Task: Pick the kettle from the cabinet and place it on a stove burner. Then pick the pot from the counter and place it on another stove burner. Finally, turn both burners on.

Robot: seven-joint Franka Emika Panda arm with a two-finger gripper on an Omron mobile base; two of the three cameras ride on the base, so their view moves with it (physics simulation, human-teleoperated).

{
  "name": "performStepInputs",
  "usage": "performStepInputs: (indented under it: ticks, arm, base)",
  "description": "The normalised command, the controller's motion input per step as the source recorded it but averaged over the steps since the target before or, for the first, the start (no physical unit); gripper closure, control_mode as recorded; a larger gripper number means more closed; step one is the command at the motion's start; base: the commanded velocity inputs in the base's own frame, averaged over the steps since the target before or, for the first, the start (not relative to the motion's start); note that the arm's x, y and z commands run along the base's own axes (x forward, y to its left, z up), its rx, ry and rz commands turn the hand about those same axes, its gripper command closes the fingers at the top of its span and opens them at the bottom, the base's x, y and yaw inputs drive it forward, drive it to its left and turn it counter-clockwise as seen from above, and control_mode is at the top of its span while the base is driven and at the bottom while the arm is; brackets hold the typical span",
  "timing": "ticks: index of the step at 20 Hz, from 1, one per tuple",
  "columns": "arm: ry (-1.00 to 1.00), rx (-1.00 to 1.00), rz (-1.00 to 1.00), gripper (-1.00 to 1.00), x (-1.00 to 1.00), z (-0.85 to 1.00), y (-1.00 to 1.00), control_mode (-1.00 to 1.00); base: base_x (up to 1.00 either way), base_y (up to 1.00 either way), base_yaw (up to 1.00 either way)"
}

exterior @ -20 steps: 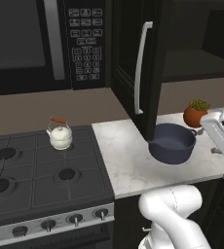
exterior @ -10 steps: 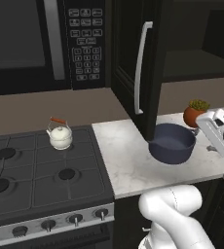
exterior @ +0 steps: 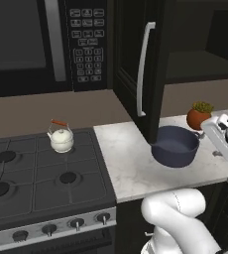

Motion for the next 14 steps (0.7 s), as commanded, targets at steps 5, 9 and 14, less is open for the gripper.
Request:
performStepInputs:
  ticks: [5,9,14]
  arm:
    - [0.10,0.00,-0.04,-1.00,0.27,-0.27,-0.20,-1.00]
    - [0.14,0.00,-0.07,-1.00,0.38,-0.21,-0.05,-1.00]
    - [0.14,0.00,-0.05,-1.00,0.39,-0.21,-0.01,-1.00]
  base:
    - [0.00,0.00,0.00]
    - [0.00,0.00,0.00]
    - [0.00,0.00,0.00]
